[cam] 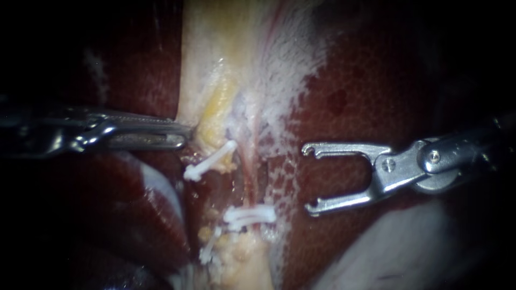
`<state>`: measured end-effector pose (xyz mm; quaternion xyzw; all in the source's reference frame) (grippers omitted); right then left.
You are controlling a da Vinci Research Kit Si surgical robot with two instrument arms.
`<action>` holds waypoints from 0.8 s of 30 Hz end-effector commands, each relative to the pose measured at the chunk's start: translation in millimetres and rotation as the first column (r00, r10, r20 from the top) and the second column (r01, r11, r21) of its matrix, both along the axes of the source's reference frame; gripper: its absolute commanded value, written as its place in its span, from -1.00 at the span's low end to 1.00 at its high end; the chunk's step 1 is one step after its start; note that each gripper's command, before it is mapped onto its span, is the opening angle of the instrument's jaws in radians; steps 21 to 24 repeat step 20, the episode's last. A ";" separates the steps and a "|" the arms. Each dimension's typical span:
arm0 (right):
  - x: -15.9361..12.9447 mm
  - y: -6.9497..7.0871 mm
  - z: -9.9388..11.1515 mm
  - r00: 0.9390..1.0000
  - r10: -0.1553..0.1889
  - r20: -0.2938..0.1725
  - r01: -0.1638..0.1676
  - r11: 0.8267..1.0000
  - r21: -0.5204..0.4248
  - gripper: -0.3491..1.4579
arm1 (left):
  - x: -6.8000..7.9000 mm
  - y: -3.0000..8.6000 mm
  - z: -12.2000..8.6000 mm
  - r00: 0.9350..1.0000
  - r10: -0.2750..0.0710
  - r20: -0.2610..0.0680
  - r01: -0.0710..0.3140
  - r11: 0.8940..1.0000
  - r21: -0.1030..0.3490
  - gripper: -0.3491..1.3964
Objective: Going back second clip right tube
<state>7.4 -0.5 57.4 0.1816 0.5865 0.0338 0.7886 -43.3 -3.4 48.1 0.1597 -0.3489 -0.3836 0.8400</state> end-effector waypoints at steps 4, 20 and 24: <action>0.0 0.0 0.0 1.000 0.000 0.000 0.000 1.000 0.000 0.05 | -0.3 -0.2 0.0 1.000 0.004 0.003 -0.004 1.000 0.002 -1.00; -0.3 0.1 -0.1 1.000 -0.001 -0.001 0.001 1.000 0.001 0.05 | -0.4 -0.2 0.2 1.000 0.005 0.001 -0.005 1.000 0.002 -1.00; -0.3 0.1 -0.1 1.000 -0.001 -0.001 0.001 1.000 0.001 0.05 | -0.4 -0.2 0.2 1.000 0.005 0.001 -0.005 1.000 0.002 -1.00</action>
